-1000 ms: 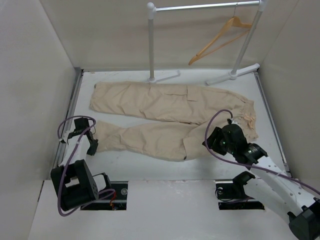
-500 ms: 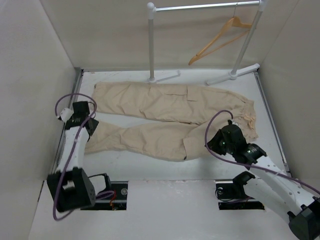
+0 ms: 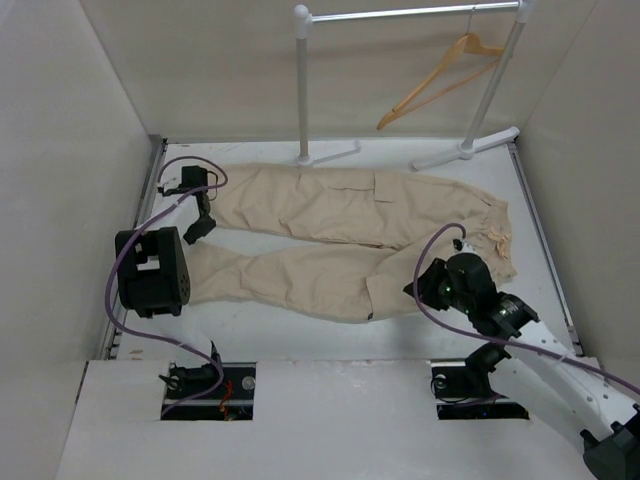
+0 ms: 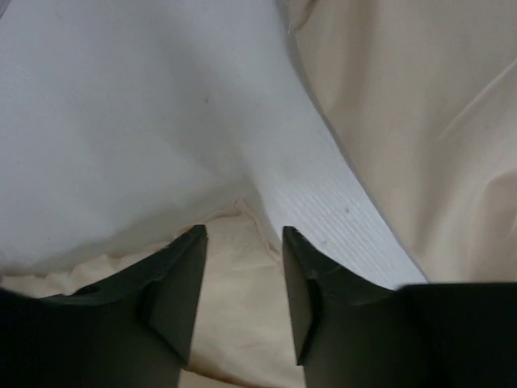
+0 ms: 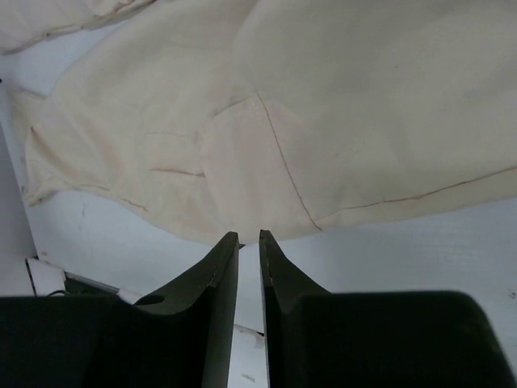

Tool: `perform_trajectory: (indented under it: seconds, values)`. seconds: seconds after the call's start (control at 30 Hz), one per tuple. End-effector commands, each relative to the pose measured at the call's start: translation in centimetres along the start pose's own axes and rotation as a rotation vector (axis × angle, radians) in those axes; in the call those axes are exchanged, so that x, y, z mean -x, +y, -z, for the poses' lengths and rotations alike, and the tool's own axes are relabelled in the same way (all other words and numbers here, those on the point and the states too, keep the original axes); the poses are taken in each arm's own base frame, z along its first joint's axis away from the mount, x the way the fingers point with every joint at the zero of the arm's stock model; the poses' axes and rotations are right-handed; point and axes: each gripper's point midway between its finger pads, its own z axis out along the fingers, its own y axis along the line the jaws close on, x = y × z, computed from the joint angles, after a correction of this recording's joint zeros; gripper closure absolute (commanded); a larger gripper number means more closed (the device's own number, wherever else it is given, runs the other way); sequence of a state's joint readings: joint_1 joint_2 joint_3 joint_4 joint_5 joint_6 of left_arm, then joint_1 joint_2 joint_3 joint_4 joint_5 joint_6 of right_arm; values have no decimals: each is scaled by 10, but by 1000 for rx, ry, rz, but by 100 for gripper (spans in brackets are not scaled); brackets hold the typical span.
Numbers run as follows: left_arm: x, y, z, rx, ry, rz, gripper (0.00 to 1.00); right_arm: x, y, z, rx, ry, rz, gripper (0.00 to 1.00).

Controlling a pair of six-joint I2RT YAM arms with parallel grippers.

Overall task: Place the trousers on the hanger
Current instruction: Flatten out the trousers at the center of the board.

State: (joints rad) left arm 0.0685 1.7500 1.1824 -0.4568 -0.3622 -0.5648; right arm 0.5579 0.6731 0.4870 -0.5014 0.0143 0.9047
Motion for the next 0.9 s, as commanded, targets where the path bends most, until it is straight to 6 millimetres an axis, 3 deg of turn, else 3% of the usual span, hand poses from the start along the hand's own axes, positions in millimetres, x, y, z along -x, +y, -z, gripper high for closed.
perform_trajectory:
  seconds: [0.0, 0.1, 0.2, 0.33, 0.5, 0.67, 0.77, 0.87]
  values:
    - [4, 4, -8, 48, -6, -40, 67, 7, 9, 3, 44, -41, -13, 73]
    - [-9, 11, -18, 73, 23, -40, 77, 16, 5, 6, 35, -84, -24, 62]
    - [-16, 17, -23, 87, 37, -30, 79, 24, 2, 8, 24, -108, -36, 58]
    - [-15, 21, -23, 93, 29, -2, 93, 24, 0, 6, 17, -102, -36, 53]
    - [22, 43, -4, 113, -68, 97, 98, 27, -7, 4, -13, -118, -44, 41]
    - [67, 71, 18, 125, -172, 252, 98, 62, -45, 16, -157, -249, -204, 39]
    - [86, 79, 19, 138, -195, 307, 98, 72, -67, 23, -246, -285, -238, 42]
    - [96, 77, 9, 151, -189, 310, 97, 83, -87, 34, -330, -340, -279, 56]
